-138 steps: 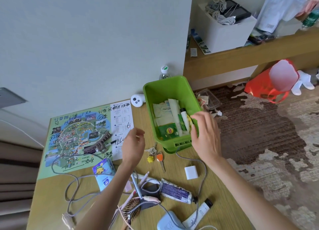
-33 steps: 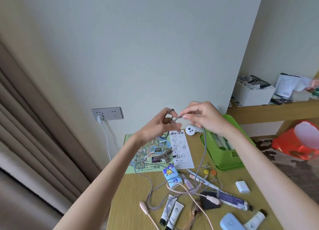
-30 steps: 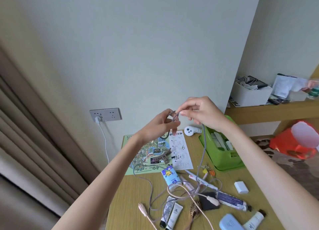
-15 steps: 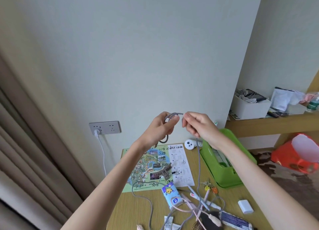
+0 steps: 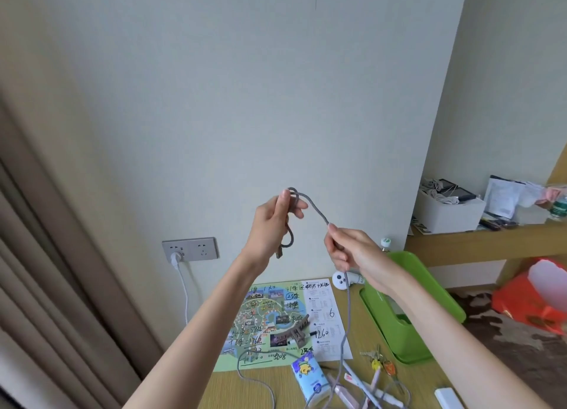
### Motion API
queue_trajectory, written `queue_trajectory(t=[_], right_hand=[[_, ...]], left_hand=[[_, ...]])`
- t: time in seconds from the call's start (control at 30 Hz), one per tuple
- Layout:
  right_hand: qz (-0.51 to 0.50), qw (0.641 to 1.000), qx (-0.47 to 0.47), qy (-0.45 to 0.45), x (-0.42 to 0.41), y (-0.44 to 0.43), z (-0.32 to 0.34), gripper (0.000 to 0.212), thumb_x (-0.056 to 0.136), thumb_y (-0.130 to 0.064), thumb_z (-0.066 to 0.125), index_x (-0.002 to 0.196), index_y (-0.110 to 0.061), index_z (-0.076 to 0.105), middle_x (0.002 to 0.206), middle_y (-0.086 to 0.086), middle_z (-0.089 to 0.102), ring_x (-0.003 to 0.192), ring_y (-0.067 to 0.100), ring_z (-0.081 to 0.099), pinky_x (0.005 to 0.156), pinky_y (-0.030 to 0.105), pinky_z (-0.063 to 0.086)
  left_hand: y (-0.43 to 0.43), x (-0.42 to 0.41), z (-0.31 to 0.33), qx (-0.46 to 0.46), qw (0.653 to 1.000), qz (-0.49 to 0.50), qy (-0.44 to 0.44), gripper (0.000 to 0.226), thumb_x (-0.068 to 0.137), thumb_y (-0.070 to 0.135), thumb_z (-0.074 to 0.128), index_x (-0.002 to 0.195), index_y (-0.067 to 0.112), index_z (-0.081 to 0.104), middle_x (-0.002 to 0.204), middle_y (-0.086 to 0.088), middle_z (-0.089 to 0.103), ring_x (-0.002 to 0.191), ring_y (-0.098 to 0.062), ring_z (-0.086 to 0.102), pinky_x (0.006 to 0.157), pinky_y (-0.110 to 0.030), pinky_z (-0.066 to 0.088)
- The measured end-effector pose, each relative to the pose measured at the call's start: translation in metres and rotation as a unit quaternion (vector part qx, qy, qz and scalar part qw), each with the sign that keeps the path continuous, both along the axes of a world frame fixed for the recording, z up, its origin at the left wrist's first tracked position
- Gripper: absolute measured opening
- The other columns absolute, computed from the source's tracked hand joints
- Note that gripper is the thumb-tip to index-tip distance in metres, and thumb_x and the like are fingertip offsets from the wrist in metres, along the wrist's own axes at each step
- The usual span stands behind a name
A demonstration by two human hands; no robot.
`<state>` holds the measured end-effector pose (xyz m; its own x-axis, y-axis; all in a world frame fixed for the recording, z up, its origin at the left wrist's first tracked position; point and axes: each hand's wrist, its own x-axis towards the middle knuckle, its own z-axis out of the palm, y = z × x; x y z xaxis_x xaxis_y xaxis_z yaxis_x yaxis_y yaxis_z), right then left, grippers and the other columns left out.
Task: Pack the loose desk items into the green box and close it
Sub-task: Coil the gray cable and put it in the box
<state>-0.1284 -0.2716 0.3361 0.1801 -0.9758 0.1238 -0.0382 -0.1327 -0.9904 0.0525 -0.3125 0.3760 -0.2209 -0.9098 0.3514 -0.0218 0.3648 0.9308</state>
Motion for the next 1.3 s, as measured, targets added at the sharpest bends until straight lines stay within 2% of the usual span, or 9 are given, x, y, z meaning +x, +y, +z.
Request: queue_trajectory(t=[0.13,0.23,0.33,0.47,0.6,0.9,1.0,1.13,1.3], right_hand=[[0.0,1.0,0.014,-0.016,0.007,0.0,-0.005,0.04,0.1,-0.04,0.045,0.075,-0.01,0.053,0.055,-0.002,0.032,0.042,0.01,0.029,0.042,0.021,0.027],[0.005,1.0,0.021,0.0,0.016,-0.001,-0.004,0.042,0.1,-0.041,0.046,0.073,-0.01,0.056,0.052,-0.002,0.033,0.038,0.01,0.026,0.038,0.021,0.022],[0.004,0.999,0.034,0.017,0.019,-0.001,-0.003,0.045,0.098,-0.043,0.049,0.069,-0.01,0.057,0.05,-0.002,0.033,0.037,0.011,0.024,0.038,0.021,0.02],[0.02,0.997,0.06,0.045,0.008,-0.001,-0.001,0.038,0.092,-0.039,0.061,0.068,-0.011,0.057,0.05,-0.002,0.033,0.037,0.011,0.025,0.038,0.021,0.022],[0.011,0.996,0.068,0.058,-0.012,0.0,0.005,0.027,0.09,-0.025,0.064,0.067,-0.011,0.057,0.051,-0.002,0.033,0.039,0.011,0.025,0.043,0.024,0.019],[0.054,0.998,-0.023,0.033,-0.023,0.005,0.049,0.012,0.081,-0.016,0.064,0.08,-0.004,0.068,0.055,0.001,0.04,0.039,0.008,0.026,0.039,0.017,0.024],[0.04,0.992,-0.083,0.082,-0.02,0.007,0.063,0.016,0.089,-0.018,0.063,0.086,-0.005,0.071,0.057,0.002,0.048,0.042,0.011,0.031,0.041,0.019,0.024],[-0.021,0.98,-0.146,0.131,-0.009,0.002,0.069,0.021,0.097,-0.014,0.056,0.09,-0.003,0.072,0.057,0.003,0.053,0.041,0.01,0.039,0.039,0.017,0.029],[-0.096,0.956,-0.2,0.189,0.003,-0.005,0.058,0.023,0.098,-0.016,0.054,0.077,-0.016,0.065,0.053,-0.001,0.055,0.038,0.009,0.041,0.041,0.019,0.033]], left_hand=[[0.0,0.0,-0.001,0.065,0.99,-0.096,0.086,0.05,0.106,0.038,0.027,0.114,0.003,0.063,0.111,-0.008,0.072,0.101,-0.016,0.069,0.087,-0.03,0.054],[0.003,-0.005,-0.003,0.092,0.974,-0.158,0.136,0.055,0.106,0.04,0.022,0.121,0.0,0.057,0.115,-0.017,0.07,0.11,-0.026,0.067,0.094,-0.034,0.054],[0.004,-0.007,-0.003,0.098,0.968,-0.168,0.158,0.054,0.106,0.04,0.024,0.12,0.0,0.059,0.089,-0.011,0.07,0.09,-0.025,0.069,0.091,-0.037,0.055],[-0.002,-0.002,0.001,0.083,0.975,-0.12,0.169,0.054,0.106,0.042,0.026,0.113,0.003,0.063,0.067,0.001,0.047,0.063,-0.014,0.051,0.076,-0.03,0.053],[-0.013,0.01,0.009,0.063,0.986,-0.036,0.15,0.055,0.106,0.044,0.024,0.107,0.006,0.064,0.063,0.005,0.036,0.055,-0.01,0.036,0.06,-0.023,0.037],[-0.017,0.011,0.004,0.008,0.999,0.029,-0.016,0.052,0.107,0.036,0.022,0.101,0.004,0.063,0.065,0.003,0.035,0.053,-0.007,0.033,0.052,-0.021,0.028],[-0.012,0.005,0.006,0.003,0.998,-0.008,-0.062,0.052,0.107,0.036,0.024,0.094,0.006,0.064,0.064,0.004,0.033,0.046,-0.001,0.033,0.048,-0.016,0.029],[0.002,-0.006,0.009,0.015,0.991,-0.096,-0.089,0.051,0.105,0.044,0.025,0.068,0.019,0.05,0.056,0.009,0.03,0.046,-0.005,0.025,0.048,-0.026,0.02],[0.01,-0.017,0.007,0.054,0.979,-0.175,-0.092,0.055,0.097,0.062,0.032,0.092,0.011,0.049,0.062,0.008,0.033,0.048,-0.007,0.024,0.042,-0.019,0.02]])
